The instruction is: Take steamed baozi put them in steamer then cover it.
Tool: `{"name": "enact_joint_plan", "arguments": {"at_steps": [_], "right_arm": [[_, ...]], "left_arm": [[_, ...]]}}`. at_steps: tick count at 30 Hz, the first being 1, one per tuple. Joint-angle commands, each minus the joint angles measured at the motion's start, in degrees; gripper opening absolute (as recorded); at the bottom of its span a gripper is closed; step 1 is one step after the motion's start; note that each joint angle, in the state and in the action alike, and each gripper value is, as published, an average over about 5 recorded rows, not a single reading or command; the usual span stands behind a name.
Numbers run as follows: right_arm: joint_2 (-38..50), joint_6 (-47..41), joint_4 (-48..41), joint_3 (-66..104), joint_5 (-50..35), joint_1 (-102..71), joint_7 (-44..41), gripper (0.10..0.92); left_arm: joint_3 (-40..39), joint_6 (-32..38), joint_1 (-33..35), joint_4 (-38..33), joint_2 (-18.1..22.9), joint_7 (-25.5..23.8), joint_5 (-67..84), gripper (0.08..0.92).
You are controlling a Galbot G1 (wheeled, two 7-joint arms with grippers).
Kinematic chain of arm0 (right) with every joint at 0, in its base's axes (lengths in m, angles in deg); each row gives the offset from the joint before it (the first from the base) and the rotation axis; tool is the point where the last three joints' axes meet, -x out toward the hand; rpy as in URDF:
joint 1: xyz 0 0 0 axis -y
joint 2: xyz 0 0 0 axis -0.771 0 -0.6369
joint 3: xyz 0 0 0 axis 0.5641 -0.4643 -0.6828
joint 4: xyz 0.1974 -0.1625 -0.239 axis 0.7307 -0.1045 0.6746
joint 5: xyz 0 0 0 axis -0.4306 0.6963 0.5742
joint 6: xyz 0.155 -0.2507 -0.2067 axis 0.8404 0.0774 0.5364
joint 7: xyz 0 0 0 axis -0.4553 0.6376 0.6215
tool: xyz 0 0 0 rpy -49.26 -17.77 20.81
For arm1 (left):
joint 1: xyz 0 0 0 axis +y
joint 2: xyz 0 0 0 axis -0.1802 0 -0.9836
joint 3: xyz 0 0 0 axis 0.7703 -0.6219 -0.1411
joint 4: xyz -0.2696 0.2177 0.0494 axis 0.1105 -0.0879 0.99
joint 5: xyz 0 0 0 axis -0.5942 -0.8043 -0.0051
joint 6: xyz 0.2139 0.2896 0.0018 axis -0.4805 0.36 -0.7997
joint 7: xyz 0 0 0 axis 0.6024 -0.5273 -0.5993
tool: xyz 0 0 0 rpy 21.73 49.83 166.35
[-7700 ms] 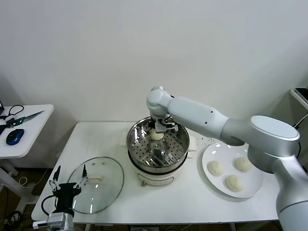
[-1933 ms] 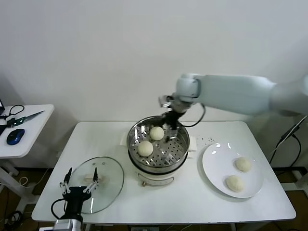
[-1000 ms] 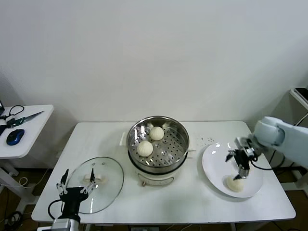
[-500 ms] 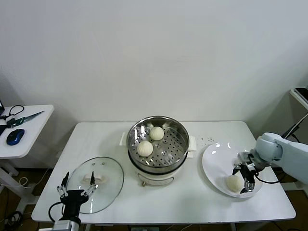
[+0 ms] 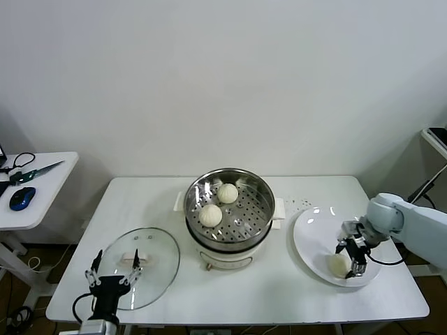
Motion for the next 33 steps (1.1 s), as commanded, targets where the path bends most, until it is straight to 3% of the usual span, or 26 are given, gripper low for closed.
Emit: {"name": "enact_joint_plan", "arguments": {"at_steps": [1,9,14,23,33], "right_arm": [[-0.3,0.2,-0.6,0.5,0.4,-0.5,-0.1,0.720],[-1.1,4.2,-0.7,-2.7,0.5,6.3,-1.1,0.696],[-4.0,16.9,0.3,-11.7,4.8,22.2,-4.0,0.696],[-16.3,35.5,2.5,-21.6,6.6,45.6,-8.1,0.696],[-32.2,40.3,3.3,-16.7,8.6,44.4,-8.8,0.696]], "left_arm": [[0.0,0.1,0.1,0.0,0.0,0.0,-0.1,0.823],[-0.1,0.3,0.3,0.0,0.1,0.0,-0.1,0.823],[-0.1,0.4,0.5,-0.3,-0.1,0.0,0.0,0.823],[-0.2,0.4,1.0,-0.7,-0.1,0.1,0.2,0.823],[-0.2,0.7,1.5,-0.4,0.0,0.2,0.3,0.823]]}}
